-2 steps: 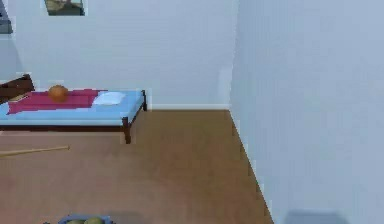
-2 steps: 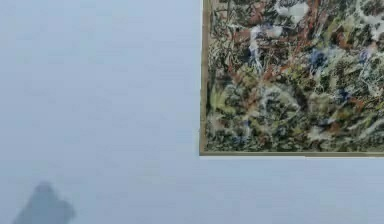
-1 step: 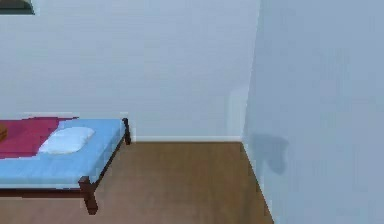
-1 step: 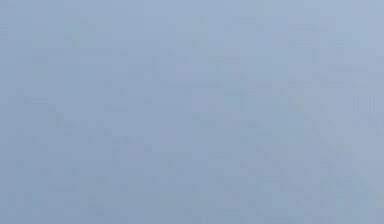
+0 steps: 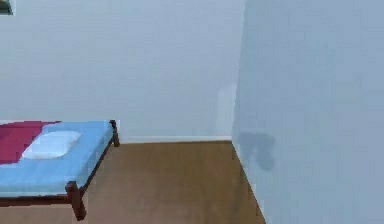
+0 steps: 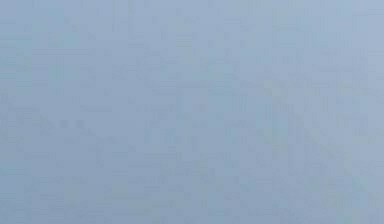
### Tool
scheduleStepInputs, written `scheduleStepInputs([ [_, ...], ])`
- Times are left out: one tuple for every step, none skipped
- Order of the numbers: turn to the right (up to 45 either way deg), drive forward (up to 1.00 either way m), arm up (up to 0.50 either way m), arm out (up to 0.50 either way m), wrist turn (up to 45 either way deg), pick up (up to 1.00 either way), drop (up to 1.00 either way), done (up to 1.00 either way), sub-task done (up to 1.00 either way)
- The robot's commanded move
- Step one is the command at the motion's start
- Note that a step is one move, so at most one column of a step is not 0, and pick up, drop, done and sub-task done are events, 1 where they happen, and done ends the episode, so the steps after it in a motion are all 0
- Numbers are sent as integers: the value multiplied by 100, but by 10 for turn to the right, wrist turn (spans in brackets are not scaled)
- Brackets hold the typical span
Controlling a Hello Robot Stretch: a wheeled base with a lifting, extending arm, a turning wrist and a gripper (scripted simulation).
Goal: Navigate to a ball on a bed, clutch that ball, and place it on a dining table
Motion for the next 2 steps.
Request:
scheduleStepInputs([
  [0, 5, 0, 0, 0, 0, 0, 0, 0],
  [-180, 0, 0, 0, 0, 0, 0, 0, 0],
])
